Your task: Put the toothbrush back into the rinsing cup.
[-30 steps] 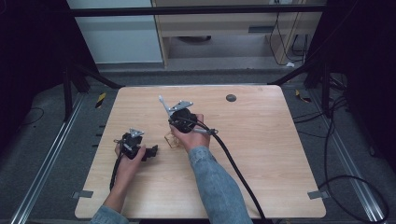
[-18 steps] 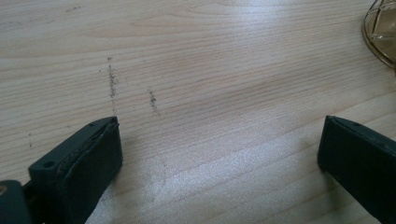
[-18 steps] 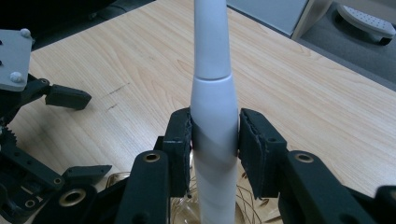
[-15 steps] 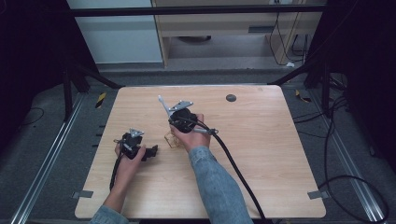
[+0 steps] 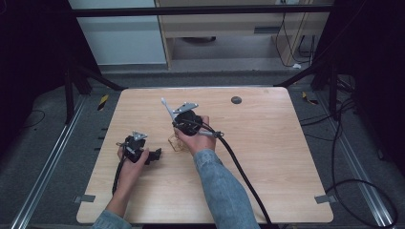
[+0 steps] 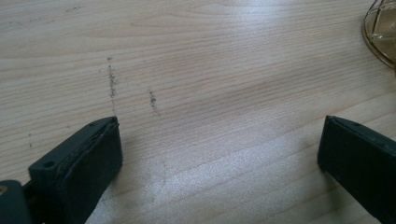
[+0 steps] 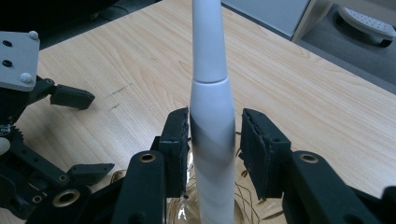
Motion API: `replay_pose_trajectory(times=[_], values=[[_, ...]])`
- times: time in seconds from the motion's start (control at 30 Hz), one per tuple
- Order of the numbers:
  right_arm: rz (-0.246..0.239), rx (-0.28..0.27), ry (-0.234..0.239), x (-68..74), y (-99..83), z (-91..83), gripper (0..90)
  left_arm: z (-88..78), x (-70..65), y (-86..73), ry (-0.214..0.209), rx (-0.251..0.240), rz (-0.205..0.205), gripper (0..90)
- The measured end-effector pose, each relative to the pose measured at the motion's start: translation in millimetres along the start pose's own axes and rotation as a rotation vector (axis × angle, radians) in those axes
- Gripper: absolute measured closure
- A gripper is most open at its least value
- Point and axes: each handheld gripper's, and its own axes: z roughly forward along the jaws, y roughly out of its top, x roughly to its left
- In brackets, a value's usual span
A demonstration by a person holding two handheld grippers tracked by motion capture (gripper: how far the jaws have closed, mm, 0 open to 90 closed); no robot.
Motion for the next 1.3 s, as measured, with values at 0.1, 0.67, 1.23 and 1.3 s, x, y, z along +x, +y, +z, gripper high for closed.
replay_pose_trajectory(times=[0.1,0.67,1.23,1.3], values=[[-0.001,-0.001,0.001,0.2,0.4,-1.6,61.1,0.0,-0.1,0.0,0.0,-0.001,-0.001,0.0],[-0.006,-0.021,-0.024,-2.1,2.8,-12.8,57.0,0.2,-0.1,0.1,0.0,-0.002,-0.002,0.0],[0.007,-0.02,-0.028,-4.0,7.8,-19.4,36.0,0.4,0.5,0.6,0.002,0.001,-0.001,0.0],[0.006,-0.02,-0.025,-5.1,7.6,-21.1,32.4,0.8,0.7,1.1,0.002,0.003,-0.001,0.0]])
